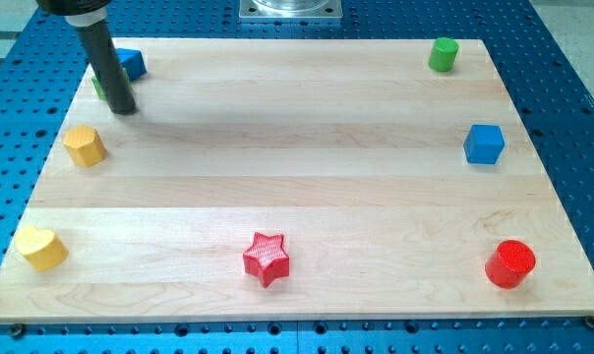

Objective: Place the green star and the triangle parallel to each other

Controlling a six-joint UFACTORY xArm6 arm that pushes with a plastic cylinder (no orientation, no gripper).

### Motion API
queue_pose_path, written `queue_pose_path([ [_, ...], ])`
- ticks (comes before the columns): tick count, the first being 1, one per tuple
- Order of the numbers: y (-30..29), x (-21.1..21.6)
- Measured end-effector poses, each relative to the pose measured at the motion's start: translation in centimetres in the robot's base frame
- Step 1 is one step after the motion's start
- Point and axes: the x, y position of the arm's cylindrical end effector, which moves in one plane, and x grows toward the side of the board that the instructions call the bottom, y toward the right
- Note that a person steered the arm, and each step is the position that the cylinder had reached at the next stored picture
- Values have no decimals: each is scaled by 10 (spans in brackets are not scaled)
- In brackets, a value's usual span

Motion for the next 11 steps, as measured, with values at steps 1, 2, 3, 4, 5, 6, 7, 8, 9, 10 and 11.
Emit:
queue_pose_path([
  [1,-44,4],
  [2,-76,-35],
  [3,-67,-72],
  [4,16,-62],
  [5,122,-12],
  [6,96,26],
  [7,3,19],
  [8,-28,-11],
  [9,-38,15],
  [10,-57,-13],
  [11,-13,-48],
])
